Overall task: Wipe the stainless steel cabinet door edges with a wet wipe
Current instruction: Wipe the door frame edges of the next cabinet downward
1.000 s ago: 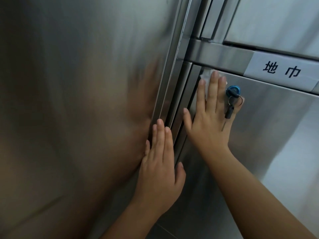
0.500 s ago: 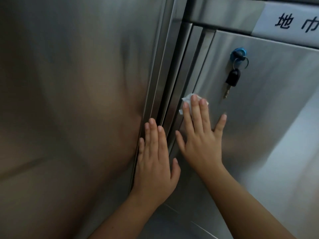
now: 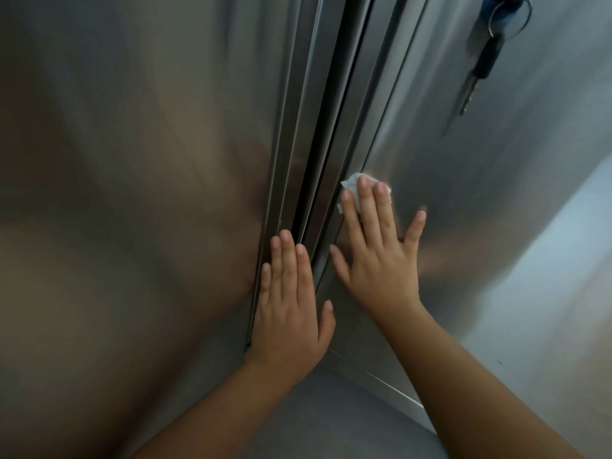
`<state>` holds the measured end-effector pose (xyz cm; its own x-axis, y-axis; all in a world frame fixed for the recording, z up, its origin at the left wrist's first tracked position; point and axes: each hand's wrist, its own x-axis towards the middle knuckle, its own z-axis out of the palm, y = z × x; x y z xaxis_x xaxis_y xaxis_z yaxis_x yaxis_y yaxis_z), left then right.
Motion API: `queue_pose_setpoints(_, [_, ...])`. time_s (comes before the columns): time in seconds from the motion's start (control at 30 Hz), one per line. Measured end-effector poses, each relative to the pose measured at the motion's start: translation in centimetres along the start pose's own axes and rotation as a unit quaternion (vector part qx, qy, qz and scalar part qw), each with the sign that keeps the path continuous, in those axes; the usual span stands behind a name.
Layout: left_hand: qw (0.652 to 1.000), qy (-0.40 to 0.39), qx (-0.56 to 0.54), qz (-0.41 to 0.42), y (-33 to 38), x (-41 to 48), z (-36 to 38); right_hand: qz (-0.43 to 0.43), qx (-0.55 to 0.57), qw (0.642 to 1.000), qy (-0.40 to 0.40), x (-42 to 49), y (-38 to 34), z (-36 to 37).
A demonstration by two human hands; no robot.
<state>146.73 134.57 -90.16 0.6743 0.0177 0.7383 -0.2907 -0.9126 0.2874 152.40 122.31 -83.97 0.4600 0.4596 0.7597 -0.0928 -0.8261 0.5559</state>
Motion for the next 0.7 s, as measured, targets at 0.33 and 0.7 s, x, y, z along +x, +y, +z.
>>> queue_pose_setpoints(0.33, [1.0,0.01,0.012,0.014,-0.8,-0.7,1.3,0.005,0.014,1.0,0.005,-1.5,-1.9,1.0])
queue_pose_setpoints(0.7, [0.999,-0.013,0.038,0.019,-1.9,-2.5,2.5,-0.038,-0.027,0.999,-0.001,-4.5,-3.4,2.7])
